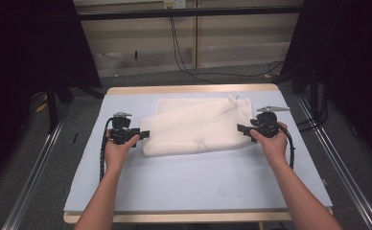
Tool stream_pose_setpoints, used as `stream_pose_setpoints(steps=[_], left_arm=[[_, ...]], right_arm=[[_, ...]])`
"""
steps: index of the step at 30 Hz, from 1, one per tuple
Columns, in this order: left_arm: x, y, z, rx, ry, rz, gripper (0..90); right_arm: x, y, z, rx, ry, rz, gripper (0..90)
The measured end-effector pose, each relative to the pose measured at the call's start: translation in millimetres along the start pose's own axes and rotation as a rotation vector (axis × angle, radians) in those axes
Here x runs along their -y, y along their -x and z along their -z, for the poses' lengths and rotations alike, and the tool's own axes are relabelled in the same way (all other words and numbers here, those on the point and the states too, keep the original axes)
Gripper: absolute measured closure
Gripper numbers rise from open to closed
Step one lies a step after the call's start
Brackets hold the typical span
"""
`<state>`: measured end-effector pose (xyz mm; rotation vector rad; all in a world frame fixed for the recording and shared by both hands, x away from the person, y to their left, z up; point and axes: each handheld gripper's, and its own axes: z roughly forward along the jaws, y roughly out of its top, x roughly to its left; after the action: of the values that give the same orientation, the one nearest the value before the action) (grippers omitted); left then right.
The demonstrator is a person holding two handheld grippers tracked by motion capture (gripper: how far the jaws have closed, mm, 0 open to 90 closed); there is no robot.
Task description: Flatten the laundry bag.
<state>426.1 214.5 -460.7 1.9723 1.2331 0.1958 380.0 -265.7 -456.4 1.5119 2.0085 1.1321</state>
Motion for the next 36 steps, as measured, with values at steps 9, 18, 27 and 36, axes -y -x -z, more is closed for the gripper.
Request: stream_pose_setpoints(steps=[9, 18, 27, 36], left_arm=[[-15.9, 5.5, -18.3, 0.082, -0.008, 0.010, 83.6], [-21.7, 26.5, 3.9, 0.109, 0.009, -0.051, 90.0], [-21.2, 16.4, 0.1, -0.054, -0.012, -0.024, 56.4], [-24.8, 7.5, -25.1, -0.085, -0.050, 0.021, 55.2]], right_arm=[[-9.6, 3.3, -11.1, -0.077, -0.023, -0.005, 77.8], [-1.5, 2.3, 13.1, -0.109, 0.047, 0.030, 80.4], [19.7, 4.3, 22.8, -0.105, 0.041, 0.050, 80.5], [23.0, 4.7, 19.5, -0.107, 0.028, 0.058, 80.5]])
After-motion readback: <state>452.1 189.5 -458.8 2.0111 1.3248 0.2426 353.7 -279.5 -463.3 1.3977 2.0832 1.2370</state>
